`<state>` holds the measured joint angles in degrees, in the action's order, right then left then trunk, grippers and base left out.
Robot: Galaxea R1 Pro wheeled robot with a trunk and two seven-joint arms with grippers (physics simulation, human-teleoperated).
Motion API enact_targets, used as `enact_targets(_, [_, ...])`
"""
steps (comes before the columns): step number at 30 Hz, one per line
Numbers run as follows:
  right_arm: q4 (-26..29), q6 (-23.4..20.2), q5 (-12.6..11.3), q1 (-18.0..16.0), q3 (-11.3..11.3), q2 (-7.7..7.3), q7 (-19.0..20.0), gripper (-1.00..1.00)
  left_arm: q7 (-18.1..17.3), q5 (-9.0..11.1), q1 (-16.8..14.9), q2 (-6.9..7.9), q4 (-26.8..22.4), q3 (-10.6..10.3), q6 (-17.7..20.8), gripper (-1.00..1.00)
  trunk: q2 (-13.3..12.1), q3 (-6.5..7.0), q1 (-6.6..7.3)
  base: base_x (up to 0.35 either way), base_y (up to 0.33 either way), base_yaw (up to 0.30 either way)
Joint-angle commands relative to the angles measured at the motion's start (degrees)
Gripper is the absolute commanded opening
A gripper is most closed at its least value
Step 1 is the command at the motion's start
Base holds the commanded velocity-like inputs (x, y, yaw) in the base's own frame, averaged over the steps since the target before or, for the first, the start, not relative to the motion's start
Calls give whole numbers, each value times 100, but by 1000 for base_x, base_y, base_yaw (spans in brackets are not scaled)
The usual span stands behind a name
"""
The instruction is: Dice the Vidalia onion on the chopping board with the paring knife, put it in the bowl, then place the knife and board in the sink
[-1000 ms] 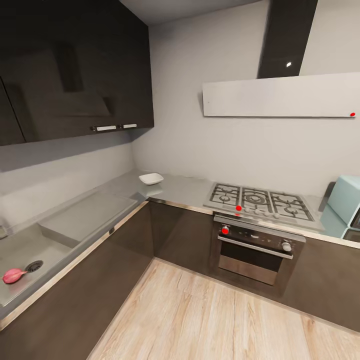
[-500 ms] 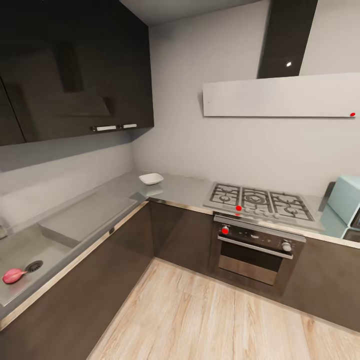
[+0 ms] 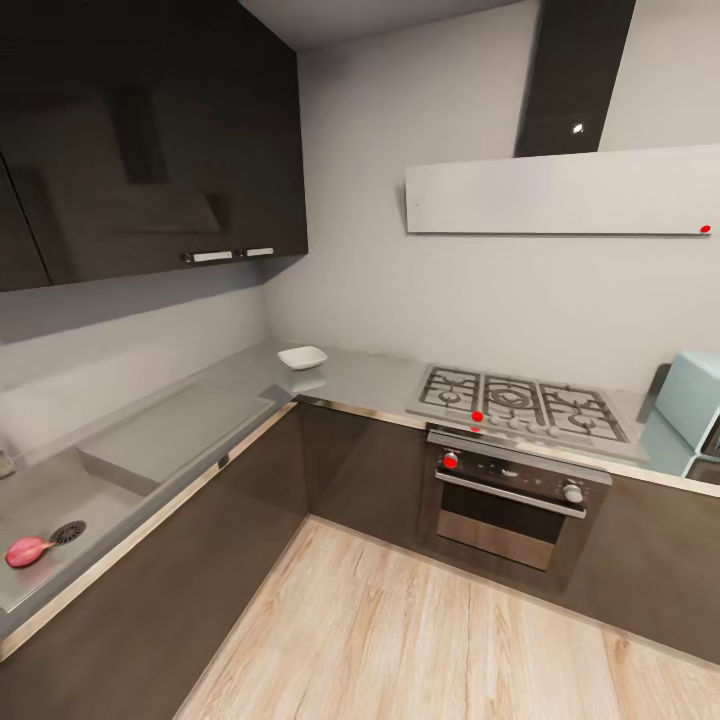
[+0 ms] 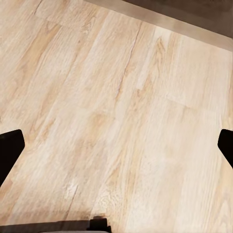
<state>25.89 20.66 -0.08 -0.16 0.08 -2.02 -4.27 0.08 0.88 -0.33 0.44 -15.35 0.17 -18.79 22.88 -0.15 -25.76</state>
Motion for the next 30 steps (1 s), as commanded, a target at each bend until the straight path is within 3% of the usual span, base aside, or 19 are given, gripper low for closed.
enact_targets(1, [-5, 17, 0, -2, 5, 6, -12, 100, 1, 9, -2, 0, 6, 0, -19, 100, 3, -2, -2, 0, 0, 0])
enact_targets(11, [194, 107, 31, -6, -4, 30, -50, 100, 13, 15, -2, -27, 31, 7, 27, 100, 3, -2, -2, 0, 0, 0])
enact_targets(13, [635, 120, 48, -9, -6, 36, -112, 100, 16, 16, -2, -56, 44, 3, 41, 100, 3, -2, -2, 0, 0, 0])
enact_targets(15, [1526, -2, 57, -14, -6, 62, -299, 100, 18, 17, -2, -106, 167, -5, 48, 100, 3, -2, -2, 0, 0, 0])
enact_targets(17, [2231, -499, 58, -106, -4, 103, -512, 100, 15, 17, -2, -121, 333, -2, 47, 100, 3, -2, -2, 0, 0, 0])
enact_targets(19, [2730, -1306, 91, -350, 1, 185, -675, 100, 8, 17, -2, -127, 468, 0, 40, 100, 3, -2, -2, 0, 0, 0])
enact_targets(21, [2918, -1798, 227, -646, 5, 264, -737, 100, 1, 14, -2, -125, 521, -3, 33, 100, 3, -2, -2, 0, 0, 0])
enact_targets(22, [3014, -2076, 463, -982, 7, 344, -779, 100, -23, 16, -2, -116, 548, 0, 30, 100, 3, -2, -2, 0, 0, 0])
enact_targets(23, [3034, -2141, 558, -1091, 8, 370, -789, 100, -32, 16, -2, -112, 554, 2, 29, 100, 3, -2, -2, 0, 0, 0])
enact_targets(24, [3074, -2305, 860, -1393, 7, 451, -810, 100, -62, 14, -2, -109, 563, 5, 27, 100, 3, -2, -2, 0, 0, 0])
enact_targets(26, [3095, -2575, 1222, -1789, 5, 546, -827, 100, -83, 16, -2, -110, 571, 8, 31, 100, 3, -2, -2, 0, 0, 0])
enact_targets(28, [3104, -2932, 1420, -2235, 8, 596, -834, 100, -96, 13, -2, -108, 572, 9, 33, 100, 3, -2, -2, 0, 0, 0])
enact_targets(29, [3104, -3276, 1500, -2699, 7, 623, -836, 100, -96, 10, -2, -97, 570, 9, 33, 100, 3, -2, -2, 0, 0, 0])
enact_targets(30, [3102, -3409, 1517, -2921, 5, 635, -837, 100, -96, 10, -2, -94, 569, 9, 35, 100, 3, -2, -2, 0, 0, 0])
